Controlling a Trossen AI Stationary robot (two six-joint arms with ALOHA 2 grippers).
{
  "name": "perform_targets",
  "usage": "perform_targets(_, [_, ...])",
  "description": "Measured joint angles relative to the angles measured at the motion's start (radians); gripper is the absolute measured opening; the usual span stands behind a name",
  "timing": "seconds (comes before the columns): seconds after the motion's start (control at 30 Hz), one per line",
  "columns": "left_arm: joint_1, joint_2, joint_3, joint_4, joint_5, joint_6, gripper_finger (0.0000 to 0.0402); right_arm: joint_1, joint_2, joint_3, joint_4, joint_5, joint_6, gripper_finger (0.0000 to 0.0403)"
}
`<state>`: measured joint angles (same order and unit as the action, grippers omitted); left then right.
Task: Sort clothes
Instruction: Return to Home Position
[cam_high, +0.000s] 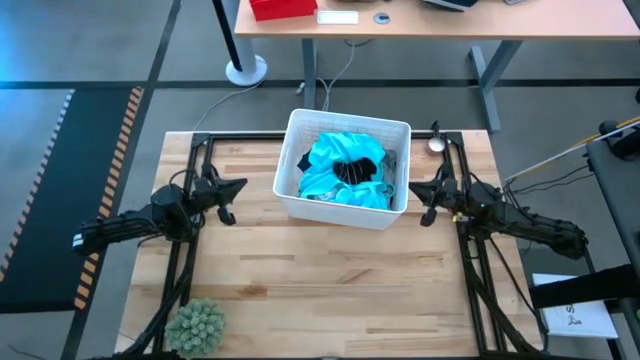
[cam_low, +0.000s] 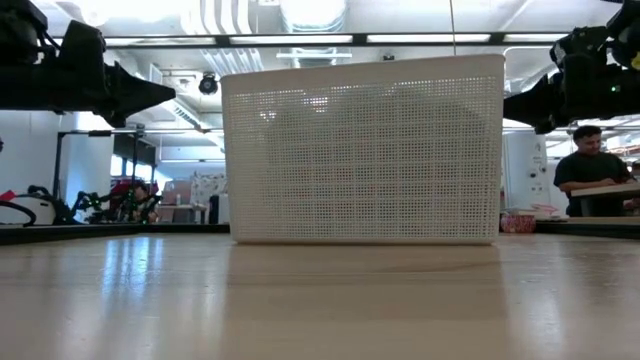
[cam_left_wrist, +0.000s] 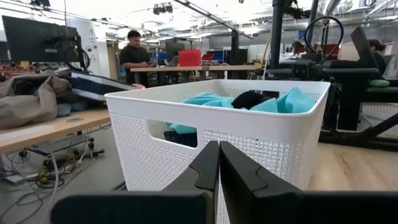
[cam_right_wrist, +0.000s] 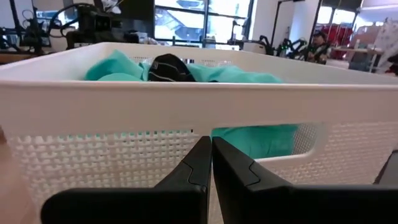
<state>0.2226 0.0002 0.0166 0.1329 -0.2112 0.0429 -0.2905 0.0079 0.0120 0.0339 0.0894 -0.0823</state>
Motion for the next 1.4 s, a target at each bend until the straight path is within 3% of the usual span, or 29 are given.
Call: perform_targets(1.4, [0.0,0.005,0.002,0.078,-0.045,0.05,0.0,0.0,0.014,-0.001,-0.006,0.016,0.037,0.0])
